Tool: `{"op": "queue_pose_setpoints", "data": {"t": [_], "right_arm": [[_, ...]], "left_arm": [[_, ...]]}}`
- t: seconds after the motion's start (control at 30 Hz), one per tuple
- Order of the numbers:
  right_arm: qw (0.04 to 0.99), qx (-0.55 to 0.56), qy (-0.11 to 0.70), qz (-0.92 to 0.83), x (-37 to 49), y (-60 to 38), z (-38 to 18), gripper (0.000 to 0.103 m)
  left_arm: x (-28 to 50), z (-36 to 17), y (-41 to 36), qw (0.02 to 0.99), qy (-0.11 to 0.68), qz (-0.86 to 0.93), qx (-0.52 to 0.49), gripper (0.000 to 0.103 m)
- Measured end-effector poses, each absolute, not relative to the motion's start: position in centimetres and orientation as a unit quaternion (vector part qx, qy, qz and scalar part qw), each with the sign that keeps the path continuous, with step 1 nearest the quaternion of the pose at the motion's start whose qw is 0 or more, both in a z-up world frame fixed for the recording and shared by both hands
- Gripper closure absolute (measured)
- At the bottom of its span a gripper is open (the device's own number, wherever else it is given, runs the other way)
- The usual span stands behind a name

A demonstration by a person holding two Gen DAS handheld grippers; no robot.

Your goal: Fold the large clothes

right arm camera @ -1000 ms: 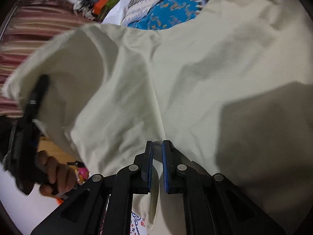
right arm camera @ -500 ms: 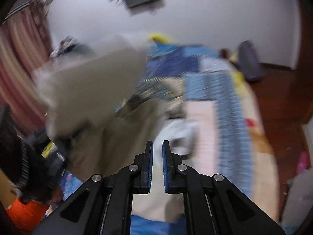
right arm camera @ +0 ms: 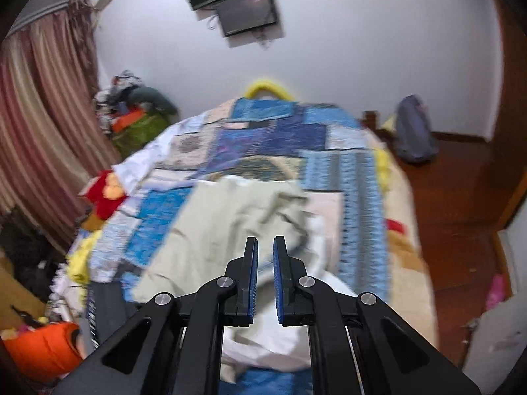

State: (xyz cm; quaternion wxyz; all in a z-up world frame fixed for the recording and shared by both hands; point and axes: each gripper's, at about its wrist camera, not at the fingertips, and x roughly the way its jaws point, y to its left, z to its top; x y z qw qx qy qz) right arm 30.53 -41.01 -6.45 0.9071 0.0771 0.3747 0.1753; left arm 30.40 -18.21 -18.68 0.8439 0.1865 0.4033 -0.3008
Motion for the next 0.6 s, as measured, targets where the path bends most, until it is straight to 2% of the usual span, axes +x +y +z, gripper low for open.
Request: {"op": "queue_pose_setpoints", "data": {"t": [0.13,0.2,0.23,0.3,0.33,0.47,0.6], "right_arm": [[0.882,0.091,0.411,0.214,32.3,-38.5,-8.5,0.098],[0.858,0.094,0.452,0.228,33.1,-37.0,-11.1,0.098],[0.848,0.094,0.467,0.233,33.4,-36.6,-12.3,0.098],[0.832,0.070,0.499,0.231,33.5,-35.5,-15.4,0.098],[0.828,0.050,0.513,0.222,33.4,-35.0,-16.8,0.098],[0.808,-0.011,0.549,0.212,32.2,-34.0,-21.8,0.098],[0.816,-0.016,0.539,0.209,30.9,-34.3,-22.0,0.098]], "left_arm": [[29.4,-17.7,-16.0,0.847,0.408,-0.293,0.171,0.081],[28.7,-17.7,-15.1,0.847,0.411,-0.292,0.169,0.075],[28.5,-17.5,-14.4,0.845,0.416,-0.294,0.164,0.064],[27.9,-17.1,-13.2,0.844,0.423,-0.294,0.151,0.050],[27.6,-16.9,-12.7,0.845,0.422,-0.293,0.147,0.036],[26.4,-15.3,-10.0,0.848,0.419,-0.302,0.118,0.026],[27.4,-12.7,-6.7,0.873,0.399,-0.268,0.086,0.019]]}}
